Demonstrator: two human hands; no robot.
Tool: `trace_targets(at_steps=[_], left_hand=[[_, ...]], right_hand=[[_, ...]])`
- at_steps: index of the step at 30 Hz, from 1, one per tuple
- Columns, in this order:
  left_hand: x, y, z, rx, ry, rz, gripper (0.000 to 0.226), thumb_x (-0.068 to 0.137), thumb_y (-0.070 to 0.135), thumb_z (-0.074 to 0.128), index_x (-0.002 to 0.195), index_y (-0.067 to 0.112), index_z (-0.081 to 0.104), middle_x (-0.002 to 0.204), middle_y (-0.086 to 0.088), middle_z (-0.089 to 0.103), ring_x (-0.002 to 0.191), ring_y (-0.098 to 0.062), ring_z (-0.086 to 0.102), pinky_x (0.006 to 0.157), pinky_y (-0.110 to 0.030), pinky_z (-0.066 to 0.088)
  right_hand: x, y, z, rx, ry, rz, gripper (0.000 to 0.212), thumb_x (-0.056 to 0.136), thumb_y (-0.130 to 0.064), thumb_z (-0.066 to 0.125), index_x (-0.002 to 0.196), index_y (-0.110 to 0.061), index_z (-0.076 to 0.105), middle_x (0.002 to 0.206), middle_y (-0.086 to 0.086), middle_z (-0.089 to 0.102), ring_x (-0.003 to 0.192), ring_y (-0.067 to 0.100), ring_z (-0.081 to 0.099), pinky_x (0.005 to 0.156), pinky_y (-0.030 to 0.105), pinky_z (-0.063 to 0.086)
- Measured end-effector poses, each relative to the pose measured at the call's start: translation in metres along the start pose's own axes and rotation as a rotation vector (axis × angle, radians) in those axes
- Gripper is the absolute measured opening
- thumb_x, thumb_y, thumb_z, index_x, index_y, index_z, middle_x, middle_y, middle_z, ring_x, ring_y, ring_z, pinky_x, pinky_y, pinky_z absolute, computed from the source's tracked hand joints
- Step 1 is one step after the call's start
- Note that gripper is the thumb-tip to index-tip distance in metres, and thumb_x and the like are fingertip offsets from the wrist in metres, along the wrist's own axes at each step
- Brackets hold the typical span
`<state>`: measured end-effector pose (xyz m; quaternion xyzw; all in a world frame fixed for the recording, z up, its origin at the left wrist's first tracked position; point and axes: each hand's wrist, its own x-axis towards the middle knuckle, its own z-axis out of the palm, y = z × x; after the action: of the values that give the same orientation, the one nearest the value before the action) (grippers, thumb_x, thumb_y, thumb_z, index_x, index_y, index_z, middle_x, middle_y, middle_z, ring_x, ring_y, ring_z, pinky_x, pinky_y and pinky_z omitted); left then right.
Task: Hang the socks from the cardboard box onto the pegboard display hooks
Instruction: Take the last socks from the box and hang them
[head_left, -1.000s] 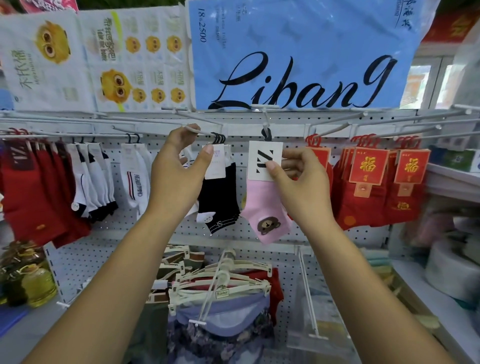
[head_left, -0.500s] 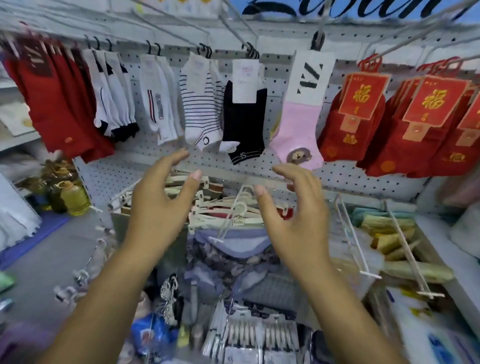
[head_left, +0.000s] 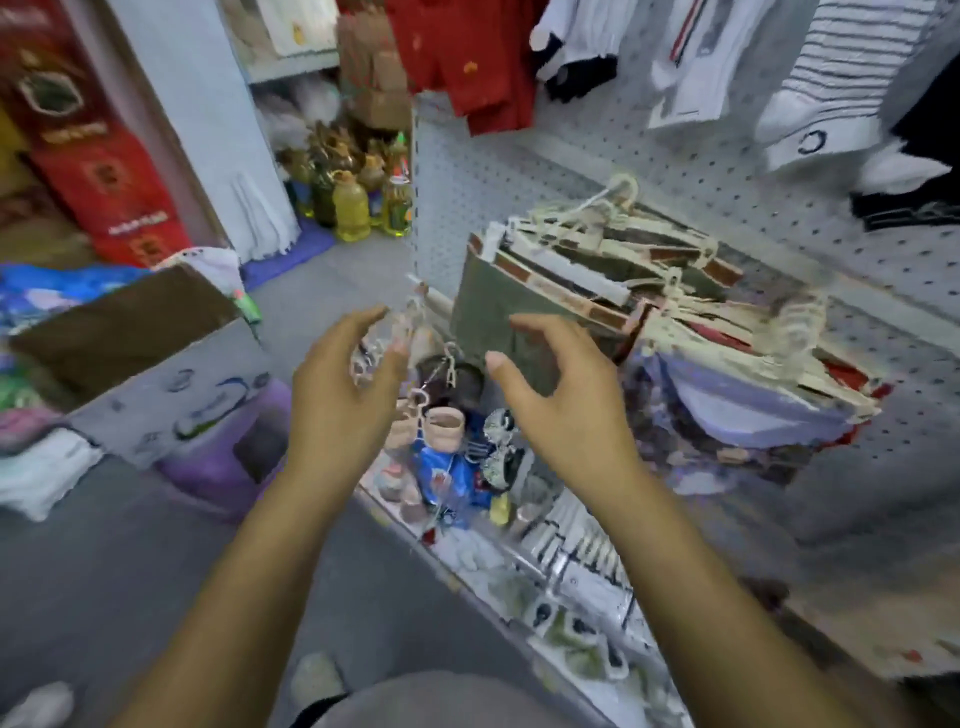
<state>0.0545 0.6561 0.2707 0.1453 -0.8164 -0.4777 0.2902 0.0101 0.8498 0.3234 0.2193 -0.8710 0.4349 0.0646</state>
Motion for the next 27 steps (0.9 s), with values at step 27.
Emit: trace_targets(at_steps=[27], left_hand=[[0.138, -0.345, -0.25, 0.492, 0.215, -0.797, 0.047, 0.097, 0.031, 0.066, 0.138, 0.009, 0.057, 0.145, -0.01, 0.055, 0.135, -0.028, 0.049, 0.106, -0.026, 0.031]], right_hand=[[0.24, -0.049, 0.477, 0.128, -0.84, 0.091, 0.018, 0.091, -0.026, 0.072, 0.109, -0.028, 0.066, 0.115, -0.006, 0.063, 0.105, 0.007, 0.059, 0.09, 0.021, 0.05]])
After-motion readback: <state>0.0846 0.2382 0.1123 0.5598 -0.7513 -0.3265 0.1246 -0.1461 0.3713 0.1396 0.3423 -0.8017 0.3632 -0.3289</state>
